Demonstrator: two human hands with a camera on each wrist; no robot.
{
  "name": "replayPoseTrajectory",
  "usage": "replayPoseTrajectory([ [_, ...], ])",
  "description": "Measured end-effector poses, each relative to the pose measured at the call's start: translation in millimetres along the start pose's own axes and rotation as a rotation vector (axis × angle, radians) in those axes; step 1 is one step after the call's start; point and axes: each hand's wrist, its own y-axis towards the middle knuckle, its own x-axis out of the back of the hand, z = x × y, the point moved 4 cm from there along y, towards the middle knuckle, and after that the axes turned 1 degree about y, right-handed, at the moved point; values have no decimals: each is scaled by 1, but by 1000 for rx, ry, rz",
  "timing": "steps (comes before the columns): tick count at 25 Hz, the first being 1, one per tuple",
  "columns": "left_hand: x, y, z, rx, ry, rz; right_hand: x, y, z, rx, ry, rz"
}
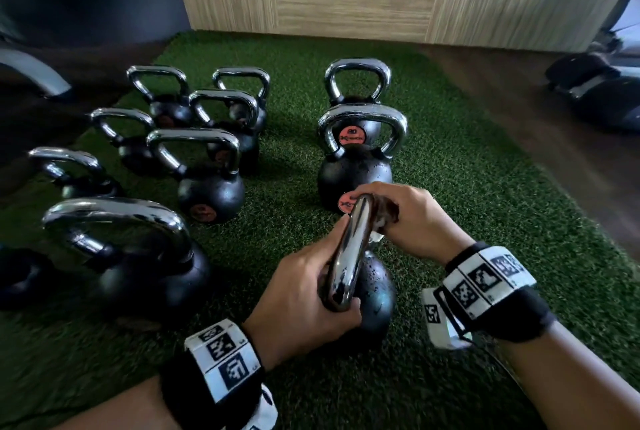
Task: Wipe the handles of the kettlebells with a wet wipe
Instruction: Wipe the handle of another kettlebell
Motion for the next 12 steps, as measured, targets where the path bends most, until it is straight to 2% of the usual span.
replayPoseTrajectory([
  [2, -1, 1, -6, 18, -74, 18, 3, -2, 2, 7, -33, -3],
  [5, 5, 5, -2, 18, -172, 132, 4, -15, 3, 73, -32, -57],
  [8, 20, 23, 14, 4, -23, 311, 8, -26, -2, -16, -79, -80],
  [10, 31, 39, 23, -16, 90, 455, 16, -35, -5, -104, -116, -59],
  [12, 37, 55, 27, -45, 183, 544, 24, -44, -4, -166, -135, -35],
])
